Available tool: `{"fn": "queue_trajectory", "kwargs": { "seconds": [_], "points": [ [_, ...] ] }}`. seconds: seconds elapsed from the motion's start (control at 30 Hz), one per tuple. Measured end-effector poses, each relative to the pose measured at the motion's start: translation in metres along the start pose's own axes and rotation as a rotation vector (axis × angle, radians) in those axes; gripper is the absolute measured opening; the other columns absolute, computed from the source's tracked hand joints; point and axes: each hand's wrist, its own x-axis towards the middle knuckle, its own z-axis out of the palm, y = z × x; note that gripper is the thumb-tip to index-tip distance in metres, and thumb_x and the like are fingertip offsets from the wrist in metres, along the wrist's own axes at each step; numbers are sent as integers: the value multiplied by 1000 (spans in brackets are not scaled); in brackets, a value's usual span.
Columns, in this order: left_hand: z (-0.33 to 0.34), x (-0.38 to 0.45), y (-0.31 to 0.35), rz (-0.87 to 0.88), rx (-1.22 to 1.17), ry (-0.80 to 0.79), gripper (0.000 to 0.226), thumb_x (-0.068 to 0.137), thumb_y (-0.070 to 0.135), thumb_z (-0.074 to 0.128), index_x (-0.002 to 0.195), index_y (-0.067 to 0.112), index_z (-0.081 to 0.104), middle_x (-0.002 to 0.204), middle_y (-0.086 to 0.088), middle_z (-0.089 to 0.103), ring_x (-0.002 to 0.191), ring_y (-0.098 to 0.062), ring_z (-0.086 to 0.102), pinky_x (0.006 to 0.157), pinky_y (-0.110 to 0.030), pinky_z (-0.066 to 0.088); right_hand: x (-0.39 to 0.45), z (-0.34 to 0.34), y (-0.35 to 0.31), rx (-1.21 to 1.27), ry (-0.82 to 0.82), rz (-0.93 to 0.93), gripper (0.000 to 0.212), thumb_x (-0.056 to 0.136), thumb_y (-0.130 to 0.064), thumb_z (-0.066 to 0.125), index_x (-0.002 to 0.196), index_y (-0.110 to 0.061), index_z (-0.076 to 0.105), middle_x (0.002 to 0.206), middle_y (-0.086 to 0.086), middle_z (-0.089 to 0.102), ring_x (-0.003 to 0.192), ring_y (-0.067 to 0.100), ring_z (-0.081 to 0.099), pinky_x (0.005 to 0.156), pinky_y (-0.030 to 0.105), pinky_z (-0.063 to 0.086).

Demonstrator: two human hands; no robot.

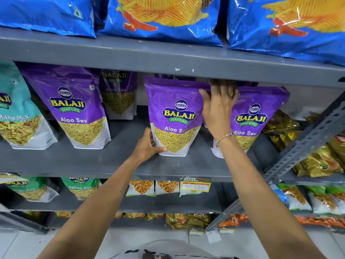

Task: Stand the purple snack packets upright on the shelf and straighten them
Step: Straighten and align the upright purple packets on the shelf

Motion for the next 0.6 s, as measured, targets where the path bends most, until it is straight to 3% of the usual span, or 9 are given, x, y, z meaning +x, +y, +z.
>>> {"fn": "queue_trajectory", "kwargs": {
  "seconds": [0.13, 0.23, 0.37, 0.53, 0.6],
  "points": [
    [1, 1, 0, 7, 0, -1, 69, 62, 19, 86, 113, 18, 39, 116, 5, 59, 107, -14, 60, 89, -30, 53, 23, -1, 10, 33, -166, 13, 23, 89, -25, 52, 95, -16, 73, 93, 10, 75, 91, 35, 65, 95, 42, 29],
    [0, 2, 3, 20, 29, 3, 71, 62, 19, 87, 116, 19, 40, 110, 7, 61, 101, -11, 60, 82, -23, 51, 26, -2, 8, 99, -156, 49, 33, 86, -23, 43, 94, -17, 75, 94, 7, 76, 96, 34, 65, 98, 40, 30],
    [0, 2, 3, 37, 43, 8, 79, 61, 21, 87, 123, 20, 39, 112, 6, 61, 100, -10, 60, 78, -17, 50, 27, 3, 5, 82, -154, 54, 24, 86, -20, 53, 96, -19, 74, 97, 9, 76, 102, 37, 63, 95, 36, 21],
    [2, 1, 1, 32, 64, 39, 79, 61, 23, 87, 124, 21, 39, 118, 1, 62, 105, -15, 59, 86, -28, 52, 30, -5, -14, 102, -171, 40, 19, 81, -15, 60, 92, -3, 70, 100, 23, 71, 100, 46, 60, 98, 54, 30],
    [1, 2, 2, 37, 75, 29, 82, 61, 24, 87, 127, 21, 38, 124, -2, 61, 109, -18, 59, 87, -29, 52, 30, -3, -31, 110, -194, -25, 24, 80, -20, 64, 96, -3, 69, 101, 24, 70, 97, 45, 62, 94, 51, 39]
  ]
}}
